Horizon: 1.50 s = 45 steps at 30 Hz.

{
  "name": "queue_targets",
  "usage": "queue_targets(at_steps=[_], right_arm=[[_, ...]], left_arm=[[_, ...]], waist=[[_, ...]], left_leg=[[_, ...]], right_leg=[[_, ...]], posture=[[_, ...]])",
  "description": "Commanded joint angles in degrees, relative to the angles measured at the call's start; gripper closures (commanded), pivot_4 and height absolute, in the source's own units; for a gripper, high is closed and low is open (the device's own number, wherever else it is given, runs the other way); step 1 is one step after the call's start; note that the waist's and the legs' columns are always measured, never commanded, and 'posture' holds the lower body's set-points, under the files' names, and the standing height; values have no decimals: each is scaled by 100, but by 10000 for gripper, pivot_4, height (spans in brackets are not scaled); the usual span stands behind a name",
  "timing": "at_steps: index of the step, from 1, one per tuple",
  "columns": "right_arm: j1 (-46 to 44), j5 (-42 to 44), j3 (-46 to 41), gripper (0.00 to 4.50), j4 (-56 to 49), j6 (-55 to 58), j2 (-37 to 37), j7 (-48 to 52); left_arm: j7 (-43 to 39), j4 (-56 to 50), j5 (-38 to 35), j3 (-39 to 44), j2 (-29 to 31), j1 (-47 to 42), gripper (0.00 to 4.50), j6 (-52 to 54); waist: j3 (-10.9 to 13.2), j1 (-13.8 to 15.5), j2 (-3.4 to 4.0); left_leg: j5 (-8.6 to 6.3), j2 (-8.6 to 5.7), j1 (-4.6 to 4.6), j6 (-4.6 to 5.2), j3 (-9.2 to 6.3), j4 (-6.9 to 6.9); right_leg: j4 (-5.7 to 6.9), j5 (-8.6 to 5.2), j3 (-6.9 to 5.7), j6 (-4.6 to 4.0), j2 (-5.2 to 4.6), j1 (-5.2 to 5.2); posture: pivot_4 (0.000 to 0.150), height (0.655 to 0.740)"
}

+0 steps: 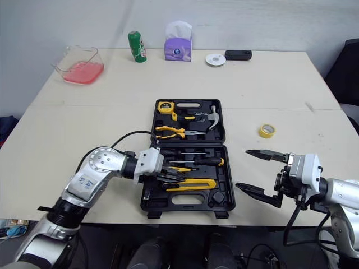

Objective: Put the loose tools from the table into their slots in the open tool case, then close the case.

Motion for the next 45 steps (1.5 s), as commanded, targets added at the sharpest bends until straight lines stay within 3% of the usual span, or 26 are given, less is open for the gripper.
queue_targets(at_steps=[1, 10, 17, 21, 30, 34, 37, 41, 45], right_arm=[[60, 107, -144, 0, -122, -15, 0, -57], [51, 164, -108, 0, -520, 302, -64, -407], [-56, 148, -76, 0, -576, 481, -50, -558], [-95, 128, -75, 0, -524, 487, -29, -557], [-50, 44, -157, 0, -276, 297, 29, -493], [-36, -10, -232, 0, -157, 177, 76, -590], [-57, -37, -344, 0, -5, 99, 98, -697], [-123, -34, -857, 0, 517, 23, -54, -824], [-219, -175, -1241, 0, 1130, -169, -136, -930]], left_arm=[[101, 96, 224, -60, -55, -100, 44096, -135], [-77, 323, 594, -356, 99, -65, 44096, -148], [220, 549, 1170, -733, 347, 13, 44096, 702], [240, 474, 1126, -727, 356, 65, 44096, 650], [339, 628, 772, -145, 37, -9, 44096, -994], [299, 440, 244, 281, -78, 37, 44096, -1096], [281, 286, -249, 779, -107, 63, 36118, -1150], [201, -5, -1060, 1777, 293, 209, 17420, -771], [158, 128, -1129, 2399, 812, 669, 750, -864]], waist=[[0, -1, 0], [-1, -3, 0], [-26, -6, 6], [-65, -13, 22], [-69, -11, 26], [-66, -9, 23], [-61, -11, 18], [-58, -16, 17], [-55, -43, 23]], left_leg=[[0, 0, 0, 0, 0, 0], [0, 0, 4, 0, 0, 0], [0, 1, 13, 0, -1, -1], [-2, 3, 21, 1, -1, -2], [-3, -1, 16, 3, 0, -1], [-2, -3, 9, 4, 0, -1], [-3, -4, 4, 6, -1, -1], [-3, -5, 3, 6, -2, -1], [-3, -4, 7, 6, -1, -5]], right_leg=[[0, 0, 0, 0, 0, 0], [2, 0, 1, 0, -4, 1], [2, 0, 2, 0, -4, 11], [-8, 0, 8, -1, -11, 16], [-15, -2, 0, -3, -49, 9], [-7, -1, -11, -2, -52, 6], [-1, -1, -20, -1, -57, 5], [-2, -1, -25, -1, -61, 5], [-2, -1, -25, -1, -59, 5]], posture=[[1500, 7400], [1500, 7400], [1500, 7400], [1500, 7400], [1500, 7400], [1500, 7400], [1500, 7400], [1500, 7400], [1500, 7400]])
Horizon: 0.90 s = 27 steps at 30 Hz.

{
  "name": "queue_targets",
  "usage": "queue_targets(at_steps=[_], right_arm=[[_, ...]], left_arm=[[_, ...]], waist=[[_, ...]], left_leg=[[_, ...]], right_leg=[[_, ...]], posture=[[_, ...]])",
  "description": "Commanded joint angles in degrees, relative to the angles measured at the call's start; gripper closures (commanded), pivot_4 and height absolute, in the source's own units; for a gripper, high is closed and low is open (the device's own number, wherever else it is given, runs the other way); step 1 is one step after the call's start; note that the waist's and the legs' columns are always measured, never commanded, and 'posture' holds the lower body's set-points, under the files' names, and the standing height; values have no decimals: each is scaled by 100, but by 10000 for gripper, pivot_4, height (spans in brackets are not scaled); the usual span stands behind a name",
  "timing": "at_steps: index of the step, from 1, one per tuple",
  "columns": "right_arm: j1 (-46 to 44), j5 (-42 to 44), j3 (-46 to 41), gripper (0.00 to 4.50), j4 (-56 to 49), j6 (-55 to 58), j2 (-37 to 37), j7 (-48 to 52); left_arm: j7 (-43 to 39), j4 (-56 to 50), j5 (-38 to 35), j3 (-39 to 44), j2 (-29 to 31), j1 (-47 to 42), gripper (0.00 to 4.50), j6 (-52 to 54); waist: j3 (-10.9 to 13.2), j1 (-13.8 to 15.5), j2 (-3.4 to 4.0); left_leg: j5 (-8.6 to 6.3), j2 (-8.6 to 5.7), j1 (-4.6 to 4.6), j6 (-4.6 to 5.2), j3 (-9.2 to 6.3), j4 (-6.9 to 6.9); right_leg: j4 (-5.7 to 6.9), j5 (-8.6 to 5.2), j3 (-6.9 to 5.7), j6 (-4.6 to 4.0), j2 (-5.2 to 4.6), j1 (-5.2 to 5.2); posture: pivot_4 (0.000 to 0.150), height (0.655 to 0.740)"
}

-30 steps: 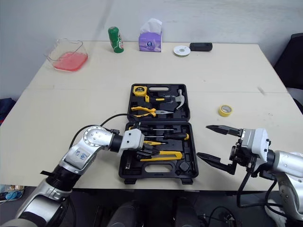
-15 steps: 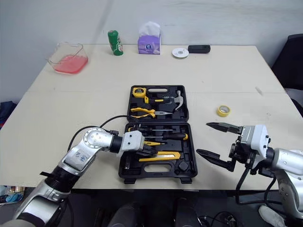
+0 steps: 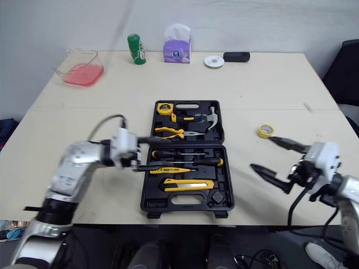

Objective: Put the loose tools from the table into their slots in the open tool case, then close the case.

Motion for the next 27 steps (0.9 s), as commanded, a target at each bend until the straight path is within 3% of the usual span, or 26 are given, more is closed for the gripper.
queue_targets(at_steps=[1, 7, 13, 20, 27], right_arm=[[-122, -128, -471, 0, 475, -295, -111, -171], [-386, -656, -1062, 0, 1720, -862, -53, -1118], [-474, -1070, -1248, 0, 2899, -1602, -8, -1727], [-600, -1150, -1106, 0, 3741, -2132, 33, -1967], [-909, -1078, -908, 0, 3972, -2120, 59, -2010]], left_arm=[[6, 46, -119, 612, 314, 431, 750, -151], [733, 504, -167, 2106, 750, 1377, 750, -99], [1381, 992, -108, 3147, 727, 2139, 750, -215], [1887, 957, -118, 3469, 659, 2541, 750, -135], [1899, 704, -234, 3332, 599, 2494, 750, -43]], waist=[[2, 1, 2], [6, -5, 6], [9, -6, 11], [12, -39, 16], [13, -133, 19]], left_leg=[[0, 0, 0, 0, 0, -1], [-1, -1, -4, 0, 1, -5], [-5, -6, -3, 2, 2, -7], [-8, -5, 1, -3, 3, -27], [-8, -5, 1, -4, 5, -34]], right_leg=[[-1, 0, -1, 0, 0, 0], [-4, 0, 1, 0, -4, -7], [-25, 0, 3, 0, -16, -7], [-26, -1, 6, -1, -20, -13], [-26, -1, 7, -1, -20, -14]], posture=[[1500, 7400], [1500, 7400], [1500, 7400], [1500, 7400], [1500, 7400]])
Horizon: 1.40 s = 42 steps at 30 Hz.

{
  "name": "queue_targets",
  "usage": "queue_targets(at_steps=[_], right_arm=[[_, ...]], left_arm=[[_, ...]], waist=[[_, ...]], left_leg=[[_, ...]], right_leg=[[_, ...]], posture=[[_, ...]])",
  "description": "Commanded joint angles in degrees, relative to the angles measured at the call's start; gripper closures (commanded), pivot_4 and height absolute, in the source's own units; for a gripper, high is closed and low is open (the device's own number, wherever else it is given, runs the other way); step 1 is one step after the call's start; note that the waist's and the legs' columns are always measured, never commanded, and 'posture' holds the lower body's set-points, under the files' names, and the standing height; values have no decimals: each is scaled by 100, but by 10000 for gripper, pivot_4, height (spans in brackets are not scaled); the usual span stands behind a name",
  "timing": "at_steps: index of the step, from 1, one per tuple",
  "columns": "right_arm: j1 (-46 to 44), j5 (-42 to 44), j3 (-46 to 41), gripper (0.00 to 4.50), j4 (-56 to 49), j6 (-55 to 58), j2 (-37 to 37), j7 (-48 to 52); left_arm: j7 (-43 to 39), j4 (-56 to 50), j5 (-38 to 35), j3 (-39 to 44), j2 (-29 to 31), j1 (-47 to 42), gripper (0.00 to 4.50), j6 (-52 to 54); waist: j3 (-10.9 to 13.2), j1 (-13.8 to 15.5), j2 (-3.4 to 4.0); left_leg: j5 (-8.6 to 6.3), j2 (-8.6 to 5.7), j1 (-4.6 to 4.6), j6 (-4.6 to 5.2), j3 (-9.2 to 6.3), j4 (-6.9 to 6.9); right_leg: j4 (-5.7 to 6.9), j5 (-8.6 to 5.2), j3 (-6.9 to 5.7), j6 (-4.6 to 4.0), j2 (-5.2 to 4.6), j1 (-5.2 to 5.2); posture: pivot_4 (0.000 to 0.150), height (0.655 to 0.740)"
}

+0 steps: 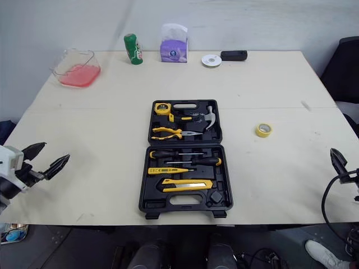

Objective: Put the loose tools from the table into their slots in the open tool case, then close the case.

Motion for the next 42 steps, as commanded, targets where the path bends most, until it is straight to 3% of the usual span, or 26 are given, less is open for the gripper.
queue_targets(at_steps=[1, 6, 12, 16, 21, 26, 32, 36, 42], right_arm=[[-177, 138, 34, 0, -61, 10, -3, -17], [-470, 330, 243, 0, -348, 384, -52, 175], [-1177, -69, 992, 0, -748, 2067, -789, -106], [-1845, 38, 1628, 0, -939, 3019, -1269, 682], [-3093, -448, 2883, 0, -783, 3898, -1745, 1659], [-4327, -1106, 4088, 0, -300, 4000, -1760, 2826], [-5607, -2094, 5318, 0, 780, 3808, -1229, 3829], [-6303, -2903, 5871, 0, 2124, 3069, -818, 3798], [-6869, -3413, 5997, 0, 3433, 2428, -283, 3603]], left_arm=[[15, -440, -191, -12, 16, -81, 750, 54], [-54, -961, -447, -271, 14, -307, 750, 373], [-185, -1717, -926, -715, 91, -752, 750, 1069], [-370, -2145, -1236, -1110, 172, -1075, 750, 1587], [-717, -2420, -1473, -1668, 202, -1632, 750, 1970], [-890, -2579, -1626, -2123, 164, -2130, 750, 2314], [-818, -2799, -1649, -2421, -85, -2265, 750, 2374], [-725, -2943, -1595, -2519, -218, -2193, 750, 2383], [-667, -3139, -1593, -2556, -213, -2058, 750, 2439]], waist=[[0, -5, 0], [2, -9, 3], [11, -6, 20], [12, -7, 21], [12, -4, 21], [13, -5, 21], [14, -6, 18], [15, -10, 17], [16, -19, 16]], left_leg=[[0, 0, 0, 0, 0, 0], [0, 1, 1, -1, 1, 0], [2, 0, -1, 1, 8, 1], [7, 3, -2, -2, 11, 0], [9, 1, -3, 3, 20, 5], [9, 1, -11, 2, 23, 3], [9, 0, -20, 3, 35, 3], [10, 1, -23, 1, 45, 6], [11, 2, -45, 0, 54, 14]], right_leg=[[0, 0, 0, 0, 0, 0], [3, 0, 2, 0, 0, -1], [23, 0, 8, 1, -1, -5], [25, -1, 7, -1, 8, -8], [24, 0, 11, 0, 8, -9], [18, 0, 12, 1, 14, -17], [11, 3, 18, 5, 25, -28], [21, 3, 24, 5, 31, -41], [35, 3, 44, 5, 48, -72]], posture=[[1500, 7400], [1500, 7400], [1500, 7400], [1500, 7400], [1500, 7400], [1500, 7400], [1500, 7400], [1500, 7400], [1500, 7400]])
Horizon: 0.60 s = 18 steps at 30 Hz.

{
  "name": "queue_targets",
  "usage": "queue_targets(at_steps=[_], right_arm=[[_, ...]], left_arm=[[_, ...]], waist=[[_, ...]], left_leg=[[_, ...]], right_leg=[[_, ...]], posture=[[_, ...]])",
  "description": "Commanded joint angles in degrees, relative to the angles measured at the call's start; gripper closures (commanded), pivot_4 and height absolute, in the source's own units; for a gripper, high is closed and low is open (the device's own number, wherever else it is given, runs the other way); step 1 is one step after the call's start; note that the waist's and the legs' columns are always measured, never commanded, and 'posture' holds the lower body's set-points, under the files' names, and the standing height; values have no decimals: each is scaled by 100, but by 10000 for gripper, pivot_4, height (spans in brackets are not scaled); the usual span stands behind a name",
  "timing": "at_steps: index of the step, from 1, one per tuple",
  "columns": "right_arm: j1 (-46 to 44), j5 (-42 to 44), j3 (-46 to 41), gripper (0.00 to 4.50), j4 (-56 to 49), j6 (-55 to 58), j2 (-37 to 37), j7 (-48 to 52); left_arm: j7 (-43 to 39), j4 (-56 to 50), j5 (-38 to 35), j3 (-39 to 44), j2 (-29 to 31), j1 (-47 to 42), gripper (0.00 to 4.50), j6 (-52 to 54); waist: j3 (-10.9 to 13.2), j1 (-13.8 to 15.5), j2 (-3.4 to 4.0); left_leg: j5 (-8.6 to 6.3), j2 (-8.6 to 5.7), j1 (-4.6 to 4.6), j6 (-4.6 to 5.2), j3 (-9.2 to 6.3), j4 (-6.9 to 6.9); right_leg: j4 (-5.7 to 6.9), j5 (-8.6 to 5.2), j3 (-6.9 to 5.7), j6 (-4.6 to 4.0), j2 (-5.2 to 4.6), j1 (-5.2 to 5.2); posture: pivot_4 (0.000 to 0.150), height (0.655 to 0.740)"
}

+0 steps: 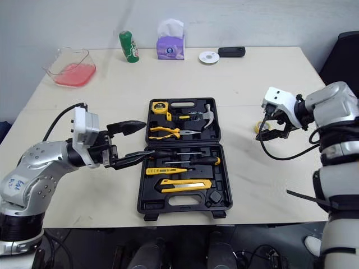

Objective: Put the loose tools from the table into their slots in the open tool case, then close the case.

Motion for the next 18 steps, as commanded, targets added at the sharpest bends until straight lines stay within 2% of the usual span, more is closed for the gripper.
queue_targets(at_steps=[1, 8, 18], right_arm=[[-292, -232, -70, 0, 487, -322, 115, -85], [-429, -596, -86, 0, 1065, -451, 319, -386], [-480, -757, -172, 0, 1268, -446, 496, -498]], left_arm=[[55, -295, -43, 42, 28, 30, 750, 4], [127, -463, -49, 85, 70, 135, 750, 71], [235, -558, -43, 112, 65, 196, 750, 77]], waist=[[0, 1, 0], [0, -3, 0], [0, -107, 1]], left_leg=[[1, 3, -2, -1, 0, 2], [2, 9, -5, -5, 1, 7], [2, 10, -6, -6, 1, 6]], right_leg=[[1, 0, 3, 0, 15, -2], [4, 0, 11, 0, 23, -7], [6, 0, 13, 0, 23, -8]], posture=[[1500, 7400], [1500, 7400], [1500, 7400]])
